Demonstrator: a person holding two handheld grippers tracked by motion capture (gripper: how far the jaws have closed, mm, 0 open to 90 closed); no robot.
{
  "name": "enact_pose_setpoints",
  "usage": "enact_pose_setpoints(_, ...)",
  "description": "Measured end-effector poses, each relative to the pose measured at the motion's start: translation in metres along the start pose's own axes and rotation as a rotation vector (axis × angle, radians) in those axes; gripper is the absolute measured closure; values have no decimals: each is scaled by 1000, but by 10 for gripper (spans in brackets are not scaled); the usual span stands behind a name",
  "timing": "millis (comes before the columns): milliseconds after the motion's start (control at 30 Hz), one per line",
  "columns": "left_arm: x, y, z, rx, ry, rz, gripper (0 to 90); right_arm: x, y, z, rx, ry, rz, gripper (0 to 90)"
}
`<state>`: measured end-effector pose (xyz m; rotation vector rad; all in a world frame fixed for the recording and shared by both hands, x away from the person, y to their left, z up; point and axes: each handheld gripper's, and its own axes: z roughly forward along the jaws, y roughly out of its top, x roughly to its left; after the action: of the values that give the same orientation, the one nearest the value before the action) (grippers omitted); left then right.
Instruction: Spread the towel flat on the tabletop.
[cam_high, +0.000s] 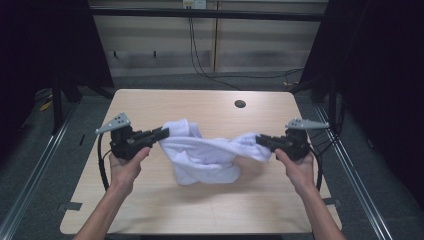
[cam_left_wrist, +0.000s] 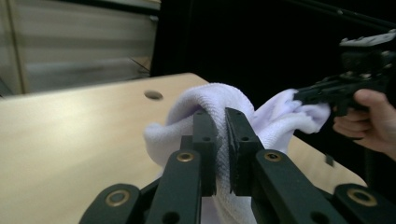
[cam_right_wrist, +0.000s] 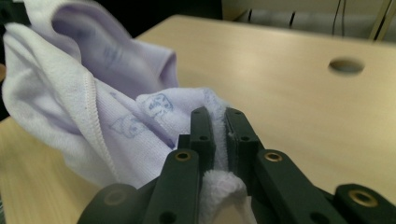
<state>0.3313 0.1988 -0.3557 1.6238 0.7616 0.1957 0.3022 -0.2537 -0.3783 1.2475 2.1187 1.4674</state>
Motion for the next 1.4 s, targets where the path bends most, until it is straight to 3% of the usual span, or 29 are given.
enact_pose_setpoints(167,13,43,3,-49,48,20,843,-8,67,-5,-75,-7,-8,832)
enact_pose_setpoints(233,18,66,10,-48,92,57,843,-10,89,-3,-79,-31,-20,832)
enact_pose_setpoints(267,20,72,11,-58,99,70,843,-12,106,0,-93,-44,-24,832)
enact_pose_setpoints(400,21,103,9,-130,106,103,842,-18,143,4,-146,-59,-35,833)
enact_pose_setpoints(467,14,111,6,-151,96,132,841,-16,158,-1,-209,-69,-55,835)
enact_pose_setpoints(533,5,106,4,-127,86,161,834,-15,163,-8,-267,-57,-68,837)
enact_pose_setpoints(600,-2,87,5,-89,59,171,834,-18,152,-11,-264,-40,-62,838)
enact_pose_setpoints(667,-5,57,12,-36,23,146,835,-24,126,-5,-195,-49,-62,838)
enact_pose_setpoints(700,-6,34,19,15,4,122,836,-27,113,-2,-163,-55,-60,839)
enact_pose_setpoints(733,-9,3,30,95,-35,56,836,-32,94,3,-113,-62,-57,839)
enact_pose_setpoints(767,-14,-21,36,138,-54,40,836,-39,70,9,-51,-69,-46,840)
enact_pose_setpoints(833,-21,-62,44,216,-110,4,835,-49,33,15,21,-70,-11,842)
enact_pose_setpoints(900,-24,-89,50,271,-134,-21,829,-57,4,17,53,-62,30,843)
enact_pose_setpoints(1000,-26,-103,46,296,-203,-38,765,-67,-32,19,131,-79,34,843)
enact_pose_setpoints(1100,-18,-97,31,245,-229,-48,662,-74,-51,12,179,-104,24,839)
enact_pose_setpoints(1133,-13,-95,24,231,-209,-51,646,-76,-55,7,188,-117,23,831)
enact_pose_setpoints(1167,-9,-94,20,219,-190,-63,616,-79,-63,-2,179,-124,33,744)
enact_pose_setpoints(1200,-1,-95,14,209,-163,-76,616,-79,-63,-2,179,-124,33,744)
enact_pose_setpoints(1267,17,-98,8,215,-96,-69,611,-77,-70,-13,164,-161,29,651)
enact_pose_setpoints(1333,35,-104,11,266,-40,-84,599,-68,-72,-21,150,-188,-7,609)
enact_pose_setpoints(1367,45,-110,18,332,-15,-67,583,-62,-72,-24,140,-181,-12,589)
enact_pose_setpoints(1400,47,-114,22,360,11,-41,582,-51,-72,-26,130,-172,-33,571)
